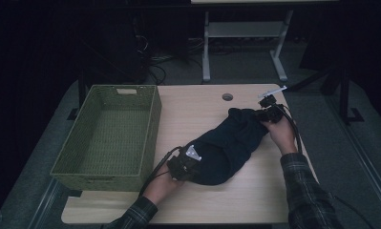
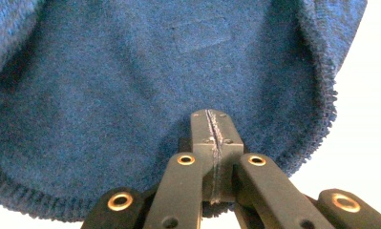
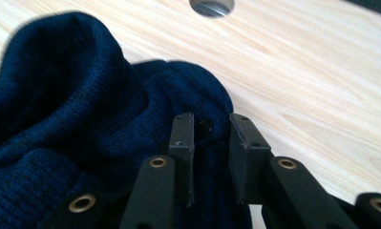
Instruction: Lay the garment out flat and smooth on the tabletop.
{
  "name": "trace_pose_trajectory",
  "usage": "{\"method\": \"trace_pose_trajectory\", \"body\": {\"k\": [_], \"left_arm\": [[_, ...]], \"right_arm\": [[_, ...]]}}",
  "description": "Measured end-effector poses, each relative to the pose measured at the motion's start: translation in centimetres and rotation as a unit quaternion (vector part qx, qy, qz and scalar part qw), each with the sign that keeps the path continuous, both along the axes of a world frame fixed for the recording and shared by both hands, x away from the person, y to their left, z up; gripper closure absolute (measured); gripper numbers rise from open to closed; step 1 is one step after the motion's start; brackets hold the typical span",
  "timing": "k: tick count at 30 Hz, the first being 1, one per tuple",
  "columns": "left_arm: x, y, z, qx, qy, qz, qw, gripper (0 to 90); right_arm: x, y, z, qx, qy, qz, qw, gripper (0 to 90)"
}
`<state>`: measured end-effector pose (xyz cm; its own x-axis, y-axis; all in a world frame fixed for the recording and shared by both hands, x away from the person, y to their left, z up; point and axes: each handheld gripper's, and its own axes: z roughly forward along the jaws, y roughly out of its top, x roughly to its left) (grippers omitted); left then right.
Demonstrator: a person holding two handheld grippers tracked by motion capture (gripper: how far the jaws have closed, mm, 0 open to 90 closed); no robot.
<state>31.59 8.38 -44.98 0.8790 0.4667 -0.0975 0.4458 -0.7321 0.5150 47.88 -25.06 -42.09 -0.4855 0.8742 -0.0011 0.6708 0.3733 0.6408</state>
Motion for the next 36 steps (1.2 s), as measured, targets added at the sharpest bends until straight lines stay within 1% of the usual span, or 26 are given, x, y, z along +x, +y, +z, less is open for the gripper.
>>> {"method": "trace_pose_trajectory", "body": {"k": [3,6,8,9,10,11,13,14,15,16,19,21,23,24,25,26,27,28,29,30,32,34,36], "left_arm": [[0.0,0.0,0.0,0.001,-0.002,0.000,1.0000,89.7],[0.0,0.0,0.0,0.001,-0.002,0.000,1.0000,89.7],[0.0,0.0,0.0,0.000,-0.001,-0.001,1.0000,89.7],[0.0,0.0,0.0,0.000,-0.001,-0.001,1.0000,89.7],[0.0,0.0,0.0,0.000,-0.001,-0.001,1.0000,89.7],[0.0,0.0,0.0,0.000,0.001,-0.001,1.0000,89.7],[0.1,0.0,0.0,-0.001,0.002,-0.001,1.0000,89.7],[0.1,0.0,0.0,-0.001,0.002,-0.001,1.0000,89.7],[0.0,0.0,-0.1,-0.005,0.002,0.003,1.0000,89.7],[0.1,0.0,-0.1,-0.004,0.002,0.001,1.0000,89.7],[0.1,0.0,-0.1,-0.007,0.004,0.003,1.0000,89.7],[0.1,0.1,-0.1,-0.004,0.004,0.001,1.0000,89.7],[0.2,0.1,-0.1,-0.005,0.004,0.000,1.0000,89.7],[0.2,0.1,-0.1,-0.005,0.004,0.000,1.0000,89.7],[0.1,0.1,-0.1,-0.004,0.004,0.000,1.0000,89.7],[0.1,0.1,-0.1,-0.006,0.004,0.001,1.0000,89.7],[0.1,0.1,-0.1,-0.007,0.004,0.002,1.0000,89.7],[0.1,0.1,-0.1,-0.007,0.004,0.002,1.0000,89.7],[0.1,0.1,-0.1,-0.008,0.004,0.002,1.0000,89.7],[0.1,0.1,-0.1,-0.008,0.004,0.002,1.0000,89.7],[0.2,0.1,-0.1,-0.009,0.005,0.002,0.9999,89.7],[0.2,0.1,-0.1,-0.009,0.006,0.001,0.9999,89.7],[0.2,0.2,-0.1,-0.010,0.006,0.001,0.9999,89.7]], "right_arm": [[0.5,-0.1,-1.0,-0.001,0.008,-0.008,0.9999,72.6],[0.9,-0.1,-1.8,0.008,0.014,-0.013,0.9998,72.2],[0.8,-0.1,-2.2,0.016,0.016,-0.012,0.9997,68.4],[0.7,-0.1,-2.2,0.026,0.008,-0.010,0.9996,64.1],[0.5,-0.2,-2.1,0.031,0.006,-0.011,0.9995,64.1],[0.3,-0.2,-2.0,0.035,0.003,-0.012,0.9993,55.6],[0.1,-0.4,-1.6,0.041,-0.002,-0.012,0.9991,49.8],[-0.1,-0.6,-1.3,0.044,-0.007,-0.011,0.9990,47.8],[-0.1,-0.6,-1.3,0.044,-0.007,-0.011,0.9990,47.8],[-0.6,-0.8,-0.4,0.054,-0.016,-0.010,0.9984,48.0],[-1.5,-1.1,0.7,0.071,-0.015,-0.004,0.9973,49.5],[-2.2,-1.1,1.3,0.072,-0.014,-0.001,0.9973,52.8],[-3.0,-1.1,1.6,0.075,-0.022,0.002,0.9969,56.4],[-3.0,-1.1,1.6,0.075,-0.022,0.002,0.9969,56.4],[-3.7,-1.1,1.8,0.077,-0.016,0.007,0.9969,57.9],[-4.1,-1.1,1.8,0.076,-0.015,0.008,0.9970,59.1],[-4.5,-1.1,1.8,0.075,-0.020,0.008,0.9970,61.8],[-4.5,-1.1,1.8,0.075,-0.020,0.008,0.9970,61.8],[-5.4,-1.1,1.9,0.075,-0.021,0.010,0.9969,64.5],[-5.7,-1.1,1.9,0.073,-0.017,0.013,0.9971,66.8],[-6.6,-1.2,1.9,0.083,-0.025,0.016,0.9961,71.3],[-7.2,-1.3,1.9,0.079,-0.014,0.024,0.9965,73.9],[-8.1,-1.2,1.9,0.083,-0.017,0.027,0.9960,79.1]]}}
